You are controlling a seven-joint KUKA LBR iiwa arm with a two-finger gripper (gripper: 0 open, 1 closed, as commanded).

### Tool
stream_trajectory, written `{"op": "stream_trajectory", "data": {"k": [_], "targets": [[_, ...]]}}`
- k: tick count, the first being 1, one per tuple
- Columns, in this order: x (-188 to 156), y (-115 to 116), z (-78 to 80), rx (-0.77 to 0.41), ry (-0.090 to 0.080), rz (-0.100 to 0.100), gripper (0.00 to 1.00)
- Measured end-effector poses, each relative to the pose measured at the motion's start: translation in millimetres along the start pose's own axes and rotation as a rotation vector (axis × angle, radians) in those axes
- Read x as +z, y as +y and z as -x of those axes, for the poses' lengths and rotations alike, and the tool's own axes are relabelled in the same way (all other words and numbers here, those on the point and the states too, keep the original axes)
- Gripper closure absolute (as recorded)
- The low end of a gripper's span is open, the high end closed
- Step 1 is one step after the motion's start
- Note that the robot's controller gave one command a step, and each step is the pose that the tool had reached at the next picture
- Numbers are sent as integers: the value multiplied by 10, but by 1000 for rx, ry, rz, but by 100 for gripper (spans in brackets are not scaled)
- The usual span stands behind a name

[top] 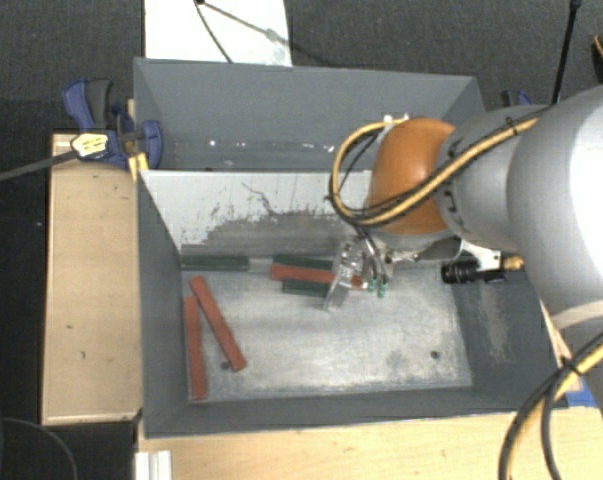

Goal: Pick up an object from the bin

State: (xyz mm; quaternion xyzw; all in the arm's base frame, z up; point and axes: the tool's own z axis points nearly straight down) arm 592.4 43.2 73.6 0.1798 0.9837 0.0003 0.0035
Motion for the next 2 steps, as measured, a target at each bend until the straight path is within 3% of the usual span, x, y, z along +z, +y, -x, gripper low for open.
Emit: {"op": "stream_trajectory", "data": {"k": [1,2], "targets": [[-1109,-243,-276,-1,-2,2,100],[-1752,-482,-238,-334,-1,0,100]]}}
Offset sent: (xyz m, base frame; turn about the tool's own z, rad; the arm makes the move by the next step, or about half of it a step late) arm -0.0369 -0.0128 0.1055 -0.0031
